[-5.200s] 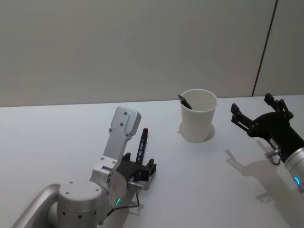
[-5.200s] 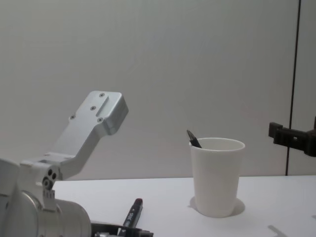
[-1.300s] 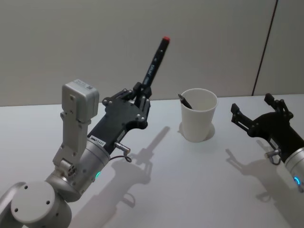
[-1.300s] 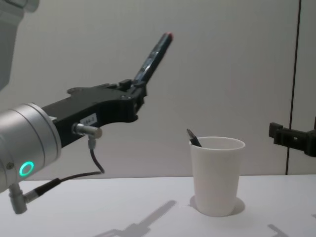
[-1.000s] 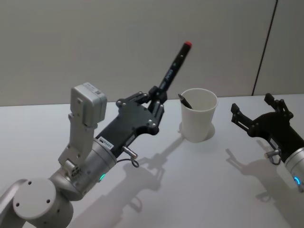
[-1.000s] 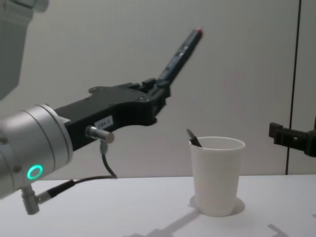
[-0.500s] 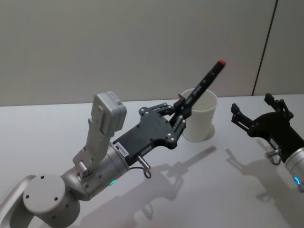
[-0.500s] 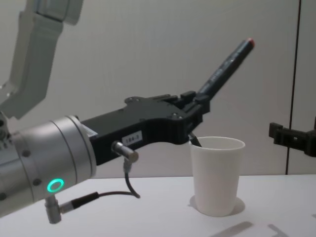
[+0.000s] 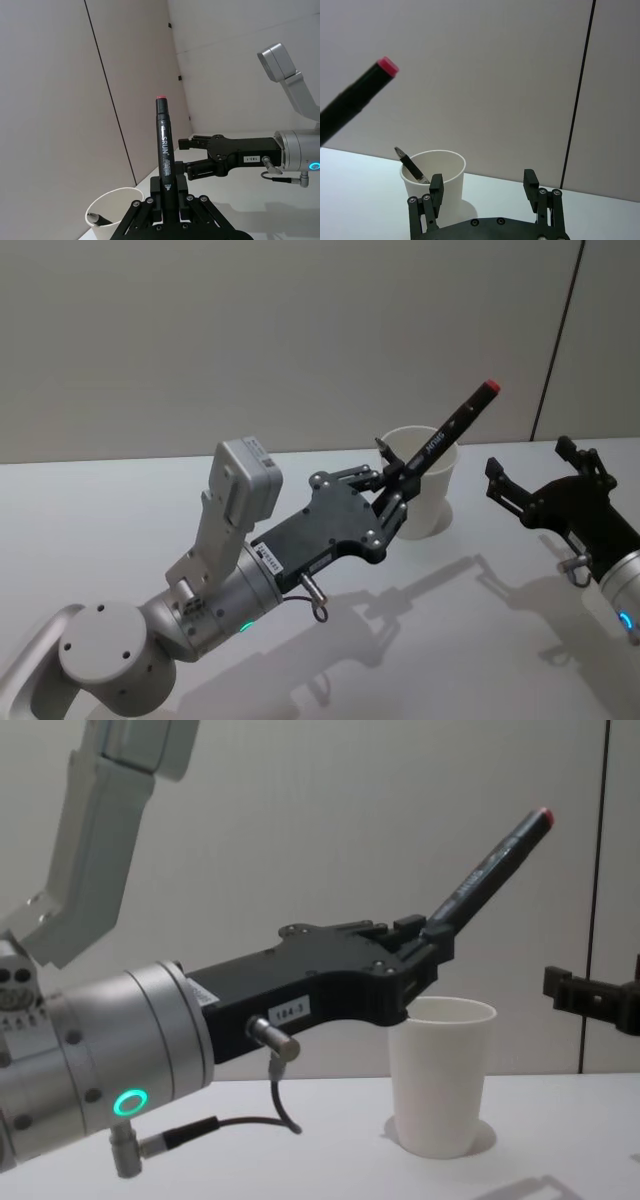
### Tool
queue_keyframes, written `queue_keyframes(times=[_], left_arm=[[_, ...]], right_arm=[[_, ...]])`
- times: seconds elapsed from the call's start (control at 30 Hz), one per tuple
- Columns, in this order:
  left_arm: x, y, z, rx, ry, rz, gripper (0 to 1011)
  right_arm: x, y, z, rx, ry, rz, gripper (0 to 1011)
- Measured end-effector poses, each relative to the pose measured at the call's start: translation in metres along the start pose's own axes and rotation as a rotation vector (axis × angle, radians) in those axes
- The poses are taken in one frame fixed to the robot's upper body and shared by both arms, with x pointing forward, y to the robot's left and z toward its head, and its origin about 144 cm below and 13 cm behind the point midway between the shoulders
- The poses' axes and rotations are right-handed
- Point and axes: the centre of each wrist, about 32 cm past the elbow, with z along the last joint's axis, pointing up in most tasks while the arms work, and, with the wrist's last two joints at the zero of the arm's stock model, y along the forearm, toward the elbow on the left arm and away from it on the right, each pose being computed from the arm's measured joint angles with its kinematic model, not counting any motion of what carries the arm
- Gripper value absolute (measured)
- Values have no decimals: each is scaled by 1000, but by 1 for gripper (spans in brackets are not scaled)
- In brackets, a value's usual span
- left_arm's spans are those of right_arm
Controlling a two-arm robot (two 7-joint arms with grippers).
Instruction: Place the pen into the pen holder.
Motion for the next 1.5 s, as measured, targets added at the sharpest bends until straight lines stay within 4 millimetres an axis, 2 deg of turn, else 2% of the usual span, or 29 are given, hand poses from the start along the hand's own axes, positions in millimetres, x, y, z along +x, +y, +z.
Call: queue_keyframes(times=[0.4,0.97,1.5], left_arm=[[0,-2,-1,2,1,-16,178],[0,-2,-1,3,1,-23,178],[0,-2,-1,2,1,-25,178]], right_arm=[[5,-12,14,6,88,88,1001],[26,-45,42,-63,374,233,1001],[22,-45,53,-71,636,291,1001]])
